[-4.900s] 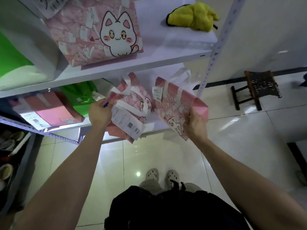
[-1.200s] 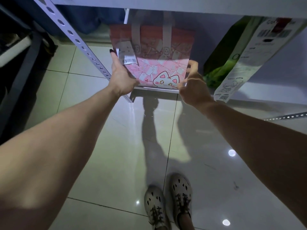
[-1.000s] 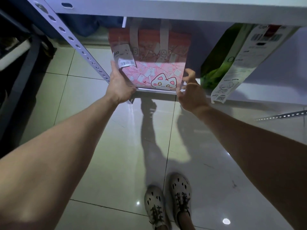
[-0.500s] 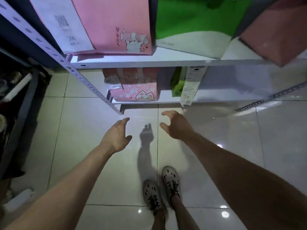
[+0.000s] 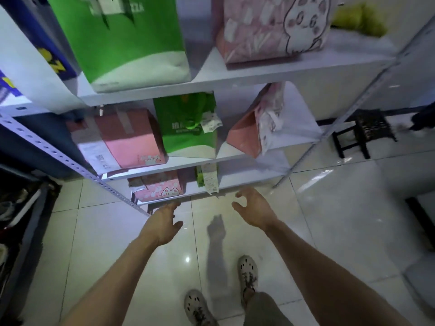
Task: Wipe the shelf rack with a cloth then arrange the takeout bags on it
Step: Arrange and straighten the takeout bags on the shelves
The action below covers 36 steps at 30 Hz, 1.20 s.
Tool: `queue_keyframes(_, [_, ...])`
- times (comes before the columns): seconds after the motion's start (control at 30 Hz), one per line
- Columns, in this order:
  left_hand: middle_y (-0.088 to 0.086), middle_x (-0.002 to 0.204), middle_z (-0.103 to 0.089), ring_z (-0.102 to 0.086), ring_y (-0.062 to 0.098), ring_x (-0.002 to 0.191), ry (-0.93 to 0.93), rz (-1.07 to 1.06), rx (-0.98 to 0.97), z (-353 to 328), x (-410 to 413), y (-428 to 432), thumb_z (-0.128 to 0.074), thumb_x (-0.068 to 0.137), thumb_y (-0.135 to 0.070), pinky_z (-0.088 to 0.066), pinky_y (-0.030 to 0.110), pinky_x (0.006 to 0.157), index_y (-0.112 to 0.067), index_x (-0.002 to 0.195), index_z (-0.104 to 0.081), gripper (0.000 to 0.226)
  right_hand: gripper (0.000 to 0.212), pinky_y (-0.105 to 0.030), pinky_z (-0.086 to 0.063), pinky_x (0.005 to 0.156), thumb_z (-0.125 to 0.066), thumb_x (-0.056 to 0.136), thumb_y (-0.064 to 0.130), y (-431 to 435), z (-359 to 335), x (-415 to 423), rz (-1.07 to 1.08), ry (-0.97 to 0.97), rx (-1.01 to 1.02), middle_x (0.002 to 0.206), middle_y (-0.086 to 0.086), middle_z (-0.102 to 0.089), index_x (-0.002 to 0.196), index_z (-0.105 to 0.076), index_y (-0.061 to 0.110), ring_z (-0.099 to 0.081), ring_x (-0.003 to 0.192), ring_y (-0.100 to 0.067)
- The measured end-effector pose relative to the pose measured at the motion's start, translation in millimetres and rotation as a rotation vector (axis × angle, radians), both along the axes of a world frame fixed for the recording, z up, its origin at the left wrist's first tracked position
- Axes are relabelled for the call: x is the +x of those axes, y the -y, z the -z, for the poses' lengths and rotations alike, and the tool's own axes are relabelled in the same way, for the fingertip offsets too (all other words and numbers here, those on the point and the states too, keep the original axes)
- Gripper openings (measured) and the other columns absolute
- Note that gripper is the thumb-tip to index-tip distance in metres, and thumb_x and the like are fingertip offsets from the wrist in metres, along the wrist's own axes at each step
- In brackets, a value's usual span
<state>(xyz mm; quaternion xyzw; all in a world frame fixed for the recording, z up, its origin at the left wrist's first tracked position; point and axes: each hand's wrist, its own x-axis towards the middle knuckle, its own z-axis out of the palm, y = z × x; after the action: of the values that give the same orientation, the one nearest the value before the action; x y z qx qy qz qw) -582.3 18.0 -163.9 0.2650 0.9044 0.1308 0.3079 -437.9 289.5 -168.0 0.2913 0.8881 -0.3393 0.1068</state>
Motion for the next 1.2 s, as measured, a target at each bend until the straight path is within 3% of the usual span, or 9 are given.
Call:
queue_keyframes(0.1, [0.008, 0.153, -0.060, -0.065, 0.026, 0.130, -0.056, 0.046, 0.001, -27.3, -8.7, -52.7, -0.074, 0.099, -0.029, -0.053, 0.038, 0.106, -0.017, 0.156, -0.049, 0.063, 0.038, -0.028, -0.043, 0.101, -0.074, 0.095, 0.033, -49.7, -31.3, -8.8, 0.067, -0.086, 0.030, 0.135, -0.008, -0.063, 0.126, -0.070, 0.012, -0.065, 0.120, -0.027])
queue_keyframes(0.23, [0.009, 0.135, -0.069, -0.068, 0.030, 0.117, -0.123, 0.053, 0.016, -52.1, -21.9, -141.0, -0.074, 0.096, -0.023, -0.049, 0.033, 0.088, -0.015, 0.142, -0.057, 0.050, 0.035, -0.032, -0.046, 0.100, -0.073, 0.096, 0.031, -124.0, -59.7, -24.4, 0.079, -0.187, 0.071, 0.133, -0.009, -0.064, 0.125, -0.071, 0.012, -0.064, 0.121, -0.028])
queue_keyframes(0.33, [0.011, 0.142, -0.065, -0.066, 0.034, 0.121, -0.170, 0.004, 0.068, -62.1, -29.6, -209.9, -0.074, 0.094, -0.032, -0.055, 0.043, 0.098, -0.022, 0.150, -0.051, 0.061, 0.036, -0.032, -0.047, 0.097, -0.070, 0.098, 0.034, -181.9, -71.2, -30.3, 0.055, -0.193, 0.067, 0.137, -0.008, -0.061, 0.127, -0.070, 0.014, -0.065, 0.119, -0.027])
queue_keyframes(0.47, [0.015, 0.149, -0.052, -0.062, 0.043, 0.123, -0.274, -0.145, 0.170, -81.6, -33.8, -299.2, -0.076, 0.092, -0.043, -0.057, 0.056, 0.097, -0.022, 0.151, -0.039, 0.074, 0.037, -0.033, -0.048, 0.096, -0.068, 0.099, 0.035, -247.0, -71.2, -29.0, 0.030, -0.195, 0.075, 0.141, -0.006, -0.058, 0.130, -0.068, 0.016, -0.065, 0.118, -0.026])
queue_keyframes(0.63, [0.013, 0.153, -0.048, -0.056, 0.040, 0.133, -0.315, -0.282, 0.119, -97.5, -58.5, -368.9, -0.083, 0.086, -0.050, -0.054, 0.055, 0.104, -0.023, 0.156, -0.033, 0.090, 0.036, -0.033, -0.050, 0.092, -0.067, 0.099, 0.032, -287.9, -64.2, -27.4, 0.024, -0.204, 0.062, 0.142, -0.005, -0.058, 0.132, -0.067, 0.017, -0.068, 0.106, -0.025])
queue_keyframes(0.7, [0.014, 0.141, -0.060, -0.062, 0.037, 0.125, -0.286, -0.261, 0.087, -94.4, -71.1, -382.2, -0.081, 0.091, -0.044, -0.056, 0.048, 0.101, -0.019, 0.151, -0.044, 0.075, 0.036, -0.033, -0.051, 0.090, -0.067, 0.099, 0.031, -298.0, -59.7, -30.0, 0.022, -0.215, 0.042, 0.142, -0.004, -0.058, 0.133, -0.066, 0.017, -0.069, 0.103, -0.025])
queue_keyframes(0.83, [0.010, 0.110, -0.076, -0.072, 0.034, 0.098, -0.349, -0.188, 0.100, -80.8, -88.8, -390.0, -0.066, 0.101, -0.022, -0.058, 0.040, 0.084, -0.016, 0.114, -0.069, 0.015, 0.039, -0.031, -0.049, 0.089, -0.067, 0.099, 0.027, -310.1, -51.6, -35.9, 0.018, -0.239, 0.040, 0.143, -0.006, -0.057, 0.136, -0.064, 0.017, -0.068, 0.106, -0.025])
queue_keyframes(0.97, [0.005, 0.105, -0.073, -0.064, 0.028, 0.089, -0.445, -0.141, -0.032, -75.8, -105.2, -398.1, -0.063, 0.108, -0.026, -0.052, 0.037, 0.080, -0.019, 0.109, -0.066, 0.008, 0.049, -0.030, -0.047, 0.086, -0.068, 0.096, 0.018, -317.4, -48.9, -47.0, 0.016, -0.327, 0.074, 0.147, -0.008, -0.053, 0.143, -0.056, 0.014, -0.065, 0.116, -0.031])
queue_keyframes(1.2, [0.016, 0.153, -0.057, -0.054, 0.036, 0.138, -0.459, -0.160, -0.109, -56.0, -139.6, -408.8, -0.048, 0.114, -0.031, -0.037, 0.032, 0.095, -0.012, 0.148, -0.055, 0.039, 0.050, -0.030, -0.049, 0.084, -0.069, 0.097, 0.024, -334.0, -51.4, -72.5, 0.030, -0.368, 0.113, 0.145, -0.009, -0.053, 0.144, -0.055, 0.014, -0.066, 0.111, -0.030])
